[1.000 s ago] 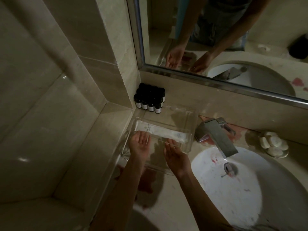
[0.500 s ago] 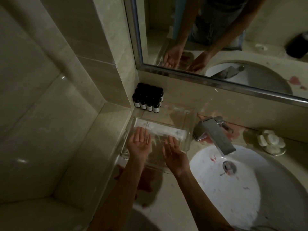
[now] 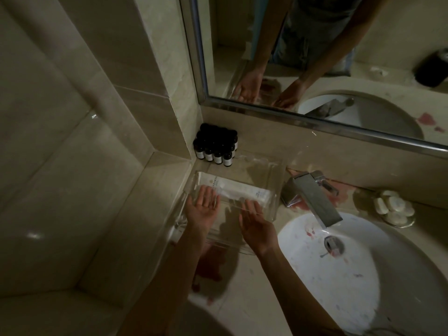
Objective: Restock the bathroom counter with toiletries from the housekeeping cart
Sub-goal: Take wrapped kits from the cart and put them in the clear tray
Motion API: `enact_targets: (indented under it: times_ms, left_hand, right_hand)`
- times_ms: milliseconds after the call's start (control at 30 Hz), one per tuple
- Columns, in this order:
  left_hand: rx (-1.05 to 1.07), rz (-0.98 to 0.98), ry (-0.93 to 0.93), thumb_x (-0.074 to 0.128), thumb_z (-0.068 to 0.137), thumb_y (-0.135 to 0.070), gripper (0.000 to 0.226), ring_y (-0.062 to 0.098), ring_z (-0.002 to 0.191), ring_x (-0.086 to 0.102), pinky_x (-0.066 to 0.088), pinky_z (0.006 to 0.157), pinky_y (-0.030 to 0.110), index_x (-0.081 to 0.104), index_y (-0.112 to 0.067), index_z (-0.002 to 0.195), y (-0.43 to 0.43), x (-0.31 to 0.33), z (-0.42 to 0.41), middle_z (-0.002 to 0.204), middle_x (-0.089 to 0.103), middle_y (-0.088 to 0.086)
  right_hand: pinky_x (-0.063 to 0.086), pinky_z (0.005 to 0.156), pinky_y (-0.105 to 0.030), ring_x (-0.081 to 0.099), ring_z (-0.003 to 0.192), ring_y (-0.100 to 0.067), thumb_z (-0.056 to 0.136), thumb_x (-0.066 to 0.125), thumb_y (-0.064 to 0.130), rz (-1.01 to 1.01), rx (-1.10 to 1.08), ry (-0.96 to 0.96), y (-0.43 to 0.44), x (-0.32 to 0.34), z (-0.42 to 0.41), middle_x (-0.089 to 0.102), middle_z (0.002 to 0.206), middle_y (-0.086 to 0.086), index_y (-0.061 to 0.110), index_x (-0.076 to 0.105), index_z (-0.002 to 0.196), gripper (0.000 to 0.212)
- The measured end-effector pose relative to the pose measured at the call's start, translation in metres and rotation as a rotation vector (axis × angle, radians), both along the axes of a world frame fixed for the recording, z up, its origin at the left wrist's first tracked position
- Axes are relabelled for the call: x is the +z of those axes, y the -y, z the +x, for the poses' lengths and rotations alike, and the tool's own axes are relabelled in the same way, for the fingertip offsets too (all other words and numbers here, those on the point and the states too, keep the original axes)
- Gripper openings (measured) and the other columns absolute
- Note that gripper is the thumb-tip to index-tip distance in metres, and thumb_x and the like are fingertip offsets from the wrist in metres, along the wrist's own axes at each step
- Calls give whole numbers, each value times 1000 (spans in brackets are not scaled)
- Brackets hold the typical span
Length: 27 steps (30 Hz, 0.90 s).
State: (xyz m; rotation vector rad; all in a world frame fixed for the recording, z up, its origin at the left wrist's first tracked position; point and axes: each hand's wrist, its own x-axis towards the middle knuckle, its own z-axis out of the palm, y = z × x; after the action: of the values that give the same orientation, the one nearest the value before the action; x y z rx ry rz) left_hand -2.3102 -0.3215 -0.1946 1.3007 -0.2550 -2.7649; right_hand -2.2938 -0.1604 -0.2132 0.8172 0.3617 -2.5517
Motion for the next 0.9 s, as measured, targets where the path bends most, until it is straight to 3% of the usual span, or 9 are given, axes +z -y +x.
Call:
enact_targets:
  times_ms: [67, 300, 367, 433, 467, 533, 667, 833, 900]
  left_hand:
    - [1, -4, 21, 35, 101, -41, 46, 28, 127, 49, 40, 101, 42, 60, -5, 114, 0, 1, 2, 137, 53, 13]
    - [-18, -63, 25, 40, 100, -36, 43, 28, 126, 48, 38, 105, 40, 54, -6, 127, -3, 7, 9, 140, 50, 15]
    - [-57, -98, 34, 42, 99, -34, 43, 28, 128, 47, 38, 103, 40, 52, -6, 130, -4, 10, 13, 142, 48, 14]
    - [-121, -137, 74, 39, 101, -32, 44, 27, 132, 44, 38, 102, 38, 49, -6, 135, -6, 13, 19, 143, 46, 13]
    - [-158, -165, 96, 36, 102, -29, 43, 27, 134, 42, 38, 101, 38, 48, -5, 136, -8, 14, 23, 144, 46, 13]
    - [-250, -242, 118, 32, 103, -26, 43, 27, 134, 42, 38, 102, 37, 46, -4, 137, -12, 17, 34, 144, 46, 13]
    - [-471, -524, 3, 29, 105, -25, 42, 26, 121, 51, 38, 108, 38, 43, -4, 139, -20, 30, 73, 139, 51, 13]
    - [-501, -1108, -15, 56, 94, -7, 19, 18, 91, 68, 53, 73, 21, 63, -6, 112, -23, 48, 118, 103, 67, 8]
    - [-547, -1380, 63, 65, 87, -1, 18, 24, 95, 68, 53, 85, 31, 68, -11, 102, -20, 50, 133, 99, 69, 5]
  right_hand:
    - [39, 97, -36, 71, 96, -24, 20, 91, -7, 12, 5, -8, 0, -6, 1, 71, 113, -7, 17, 54, 126, 115]
    - [43, 92, -33, 73, 85, -19, 13, 95, 0, 48, 13, 28, 1, 0, 7, 72, 106, -5, 16, 67, 108, 101]
    - [51, 85, -30, 73, 83, -15, 46, 91, 8, 107, 73, 25, 3, 16, 9, 71, 106, -3, 15, 66, 107, 66]
    - [47, 88, -28, 70, 89, -15, 89, 51, 2, 144, 149, 51, 1, 23, 13, 72, 100, -2, 15, 57, 113, 28]
    - [42, 94, -29, 66, 94, -16, 97, 37, 1, 162, 184, 71, -2, 25, 15, 72, 100, -3, 13, 54, 117, 29]
    - [38, 100, -33, 59, 100, -21, 101, 35, 5, 192, 233, 112, -8, 31, 20, 67, 107, -8, 10, 49, 125, 29]
    - [44, 89, -33, 60, 97, -23, 100, 41, 5, 233, 277, 108, -21, 39, 36, 67, 102, -11, 8, 49, 125, 27]
    - [39, 98, -34, 59, 105, -19, 98, 47, 10, 418, 292, -97, -40, 55, 61, 58, 130, -10, 9, 50, 132, 34]
    - [44, 94, -30, 62, 108, -19, 95, 55, 13, 645, 333, -244, -48, 68, 73, 64, 125, -8, 13, 59, 122, 28]
